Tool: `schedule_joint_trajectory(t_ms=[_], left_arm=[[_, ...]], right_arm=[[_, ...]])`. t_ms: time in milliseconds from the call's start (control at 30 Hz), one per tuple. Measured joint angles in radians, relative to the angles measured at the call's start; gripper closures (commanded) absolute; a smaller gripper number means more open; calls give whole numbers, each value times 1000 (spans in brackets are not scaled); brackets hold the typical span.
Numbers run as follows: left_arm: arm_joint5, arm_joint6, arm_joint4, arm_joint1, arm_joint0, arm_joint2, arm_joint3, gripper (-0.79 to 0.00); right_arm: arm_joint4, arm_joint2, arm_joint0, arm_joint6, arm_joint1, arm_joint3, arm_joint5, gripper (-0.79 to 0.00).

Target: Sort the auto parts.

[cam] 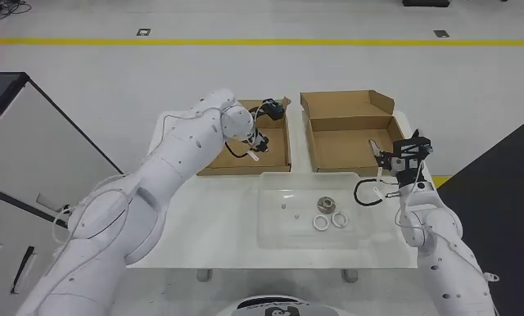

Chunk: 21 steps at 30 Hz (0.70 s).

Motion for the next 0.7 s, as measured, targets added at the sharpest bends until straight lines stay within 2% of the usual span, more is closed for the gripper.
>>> schedule_joint_trajectory(t_ms=[100, 500, 700], left_arm=[[-7, 11, -15, -19, -9, 8, 41, 0], [-6, 12, -14, -17, -7, 7, 38, 0], [82, 111, 45, -22, 18, 7, 42, 0]], right_arm=[[0, 0, 0, 0, 0, 0, 0, -785], [0, 0, 0, 0, 0, 0, 0, -785], [0, 0, 0, 0, 0, 0, 0, -785]])
